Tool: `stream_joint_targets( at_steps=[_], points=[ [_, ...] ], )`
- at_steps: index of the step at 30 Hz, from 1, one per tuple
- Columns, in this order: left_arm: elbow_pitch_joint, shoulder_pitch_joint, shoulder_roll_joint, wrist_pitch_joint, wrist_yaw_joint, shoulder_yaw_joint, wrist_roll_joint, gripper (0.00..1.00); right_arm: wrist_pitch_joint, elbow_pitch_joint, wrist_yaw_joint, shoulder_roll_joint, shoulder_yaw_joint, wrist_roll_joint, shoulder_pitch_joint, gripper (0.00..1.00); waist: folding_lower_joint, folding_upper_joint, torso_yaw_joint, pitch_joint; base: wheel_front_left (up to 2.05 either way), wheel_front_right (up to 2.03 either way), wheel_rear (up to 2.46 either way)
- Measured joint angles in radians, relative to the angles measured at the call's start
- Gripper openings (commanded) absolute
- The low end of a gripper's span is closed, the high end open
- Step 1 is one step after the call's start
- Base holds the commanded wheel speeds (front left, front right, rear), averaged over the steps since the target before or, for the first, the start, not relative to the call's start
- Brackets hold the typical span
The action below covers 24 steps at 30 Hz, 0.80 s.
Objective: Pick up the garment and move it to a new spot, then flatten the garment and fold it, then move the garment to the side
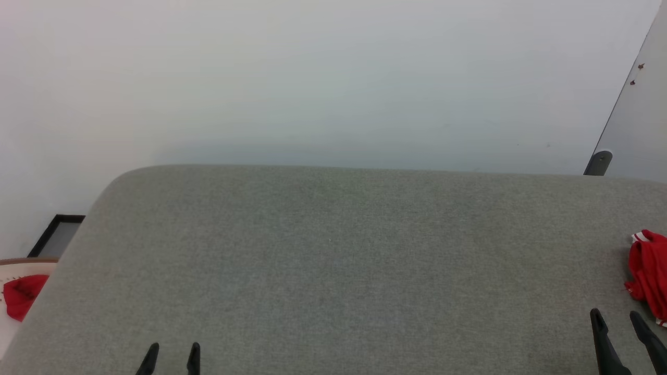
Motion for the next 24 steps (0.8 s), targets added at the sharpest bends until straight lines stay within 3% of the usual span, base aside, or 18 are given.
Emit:
stream_joint_targets(
  at_steps=[16, 17, 24],
  points=[
    [-0.001, -0.008, 0.002, 0.001, 0.022, -0.007, -0.001, 1.00, 0.014, -0.020, 0.000, 0.020, -0.003, -0.008, 0.015, 1.00, 0.0000, 0.0000, 0.002, -0.001, 0.00, 0.00, 0.00],
    [-0.002, -0.010, 0.003, 0.001, 0.024, -0.007, -0.001, 0.00, 0.014, -0.020, 0.000, 0.020, 0.000, -0.008, 0.013, 0.00, 0.0000, 0.0000, 0.002, -0.001, 0.00, 0.00, 0.00],
    [0.059, 0.010, -0.025, 0.010, 0.024, -0.013, -0.019, 0.00, 0.026, 0.040, 0.000, 0.053, 0.003, 0.013, 0.036, 0.00, 0.0000, 0.0000, 0.001, 0.001, 0.00, 0.00, 0.00]
  ],
)
